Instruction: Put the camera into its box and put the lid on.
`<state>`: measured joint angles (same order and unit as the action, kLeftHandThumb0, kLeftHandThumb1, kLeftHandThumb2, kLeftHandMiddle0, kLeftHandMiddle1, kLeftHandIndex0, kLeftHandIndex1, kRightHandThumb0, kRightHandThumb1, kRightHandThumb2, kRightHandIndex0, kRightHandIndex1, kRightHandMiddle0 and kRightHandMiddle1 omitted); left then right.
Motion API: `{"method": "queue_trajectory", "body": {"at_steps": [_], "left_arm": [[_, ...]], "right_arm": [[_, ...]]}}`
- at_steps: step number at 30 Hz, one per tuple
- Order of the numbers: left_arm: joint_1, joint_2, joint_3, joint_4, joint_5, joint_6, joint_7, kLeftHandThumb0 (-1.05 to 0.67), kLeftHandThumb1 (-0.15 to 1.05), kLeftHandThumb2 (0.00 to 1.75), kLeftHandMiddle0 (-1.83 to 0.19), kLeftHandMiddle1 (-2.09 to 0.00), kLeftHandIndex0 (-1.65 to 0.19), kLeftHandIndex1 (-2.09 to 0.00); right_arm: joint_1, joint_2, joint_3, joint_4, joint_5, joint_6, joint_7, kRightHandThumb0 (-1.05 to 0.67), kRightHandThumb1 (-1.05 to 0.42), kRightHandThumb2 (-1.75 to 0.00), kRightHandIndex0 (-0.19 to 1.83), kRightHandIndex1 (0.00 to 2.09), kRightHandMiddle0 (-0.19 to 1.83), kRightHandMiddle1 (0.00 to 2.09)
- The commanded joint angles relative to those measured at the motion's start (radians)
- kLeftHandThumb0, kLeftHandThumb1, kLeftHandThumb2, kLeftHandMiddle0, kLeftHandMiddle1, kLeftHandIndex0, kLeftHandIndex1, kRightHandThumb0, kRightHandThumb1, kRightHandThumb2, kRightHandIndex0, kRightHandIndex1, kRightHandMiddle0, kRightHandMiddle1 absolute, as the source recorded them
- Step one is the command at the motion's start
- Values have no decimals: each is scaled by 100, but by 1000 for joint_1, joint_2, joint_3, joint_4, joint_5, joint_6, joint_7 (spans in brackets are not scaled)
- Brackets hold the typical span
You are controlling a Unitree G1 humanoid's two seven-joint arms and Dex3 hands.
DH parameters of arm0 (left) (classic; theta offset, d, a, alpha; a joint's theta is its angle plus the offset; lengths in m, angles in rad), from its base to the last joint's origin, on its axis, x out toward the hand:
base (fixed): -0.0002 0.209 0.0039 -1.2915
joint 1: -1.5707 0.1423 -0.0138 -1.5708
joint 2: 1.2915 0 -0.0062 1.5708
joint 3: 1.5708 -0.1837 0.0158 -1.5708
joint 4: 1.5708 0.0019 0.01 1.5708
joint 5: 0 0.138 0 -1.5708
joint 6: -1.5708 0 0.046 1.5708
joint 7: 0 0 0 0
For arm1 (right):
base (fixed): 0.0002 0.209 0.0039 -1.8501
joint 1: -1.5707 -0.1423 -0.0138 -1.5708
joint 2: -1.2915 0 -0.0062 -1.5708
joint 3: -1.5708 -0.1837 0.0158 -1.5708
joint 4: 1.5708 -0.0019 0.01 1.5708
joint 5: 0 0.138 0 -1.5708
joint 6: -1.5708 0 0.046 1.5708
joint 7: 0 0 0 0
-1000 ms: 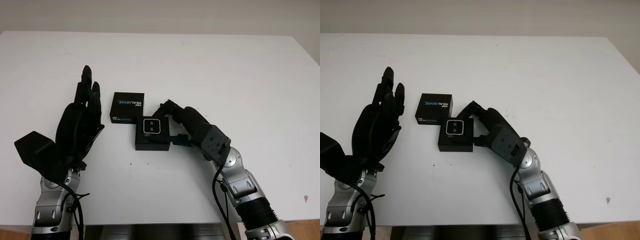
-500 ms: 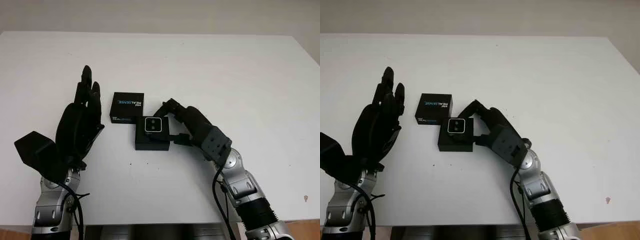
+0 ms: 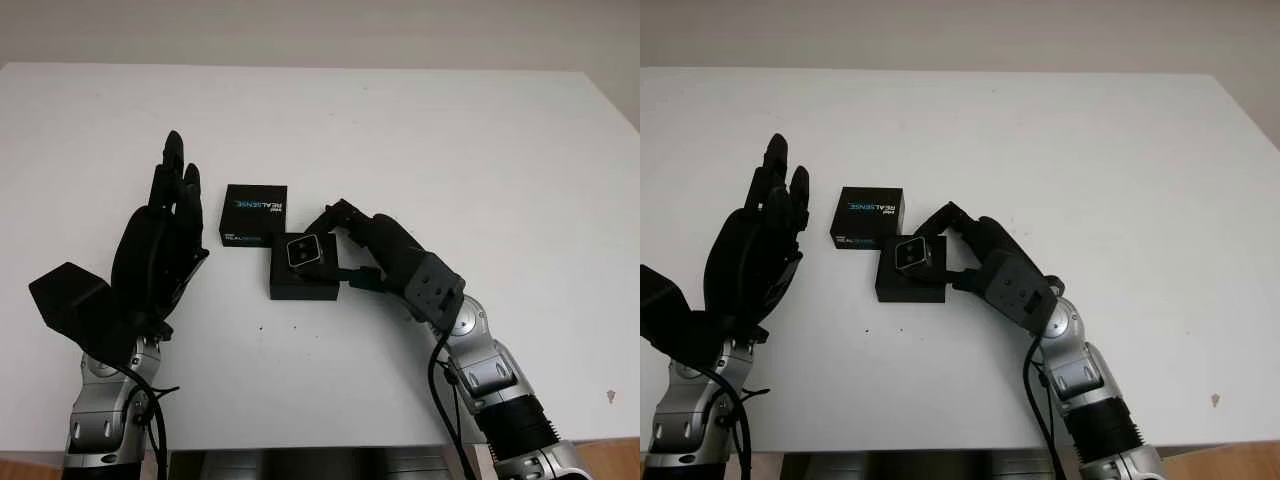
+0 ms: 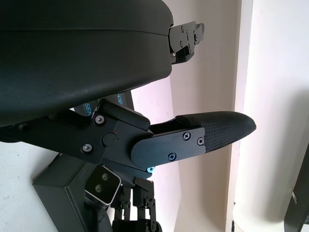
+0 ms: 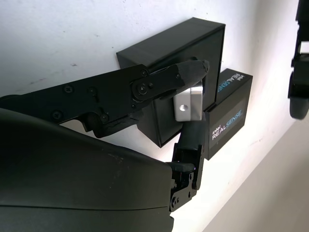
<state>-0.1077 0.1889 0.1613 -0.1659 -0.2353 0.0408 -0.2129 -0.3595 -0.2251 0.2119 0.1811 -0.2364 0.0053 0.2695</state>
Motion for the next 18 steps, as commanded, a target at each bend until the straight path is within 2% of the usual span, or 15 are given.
{"method": "queue_trajectory", "body": {"at_steps": [1, 18], "left_arm": [[11, -2, 0, -15, 1, -5, 1, -83, 105, 64, 19, 0, 19, 0], [13, 0, 1, -14, 1, -8, -1, -83, 105, 63, 19, 0, 19, 0]], "right_arm": [[3, -13, 12, -4, -11, 18, 13, -57, -97, -5, -6, 2, 9, 67], [1, -17, -1, -22, -24, 15, 19, -61, -98, -5, -16, 4, 0, 40]]}}
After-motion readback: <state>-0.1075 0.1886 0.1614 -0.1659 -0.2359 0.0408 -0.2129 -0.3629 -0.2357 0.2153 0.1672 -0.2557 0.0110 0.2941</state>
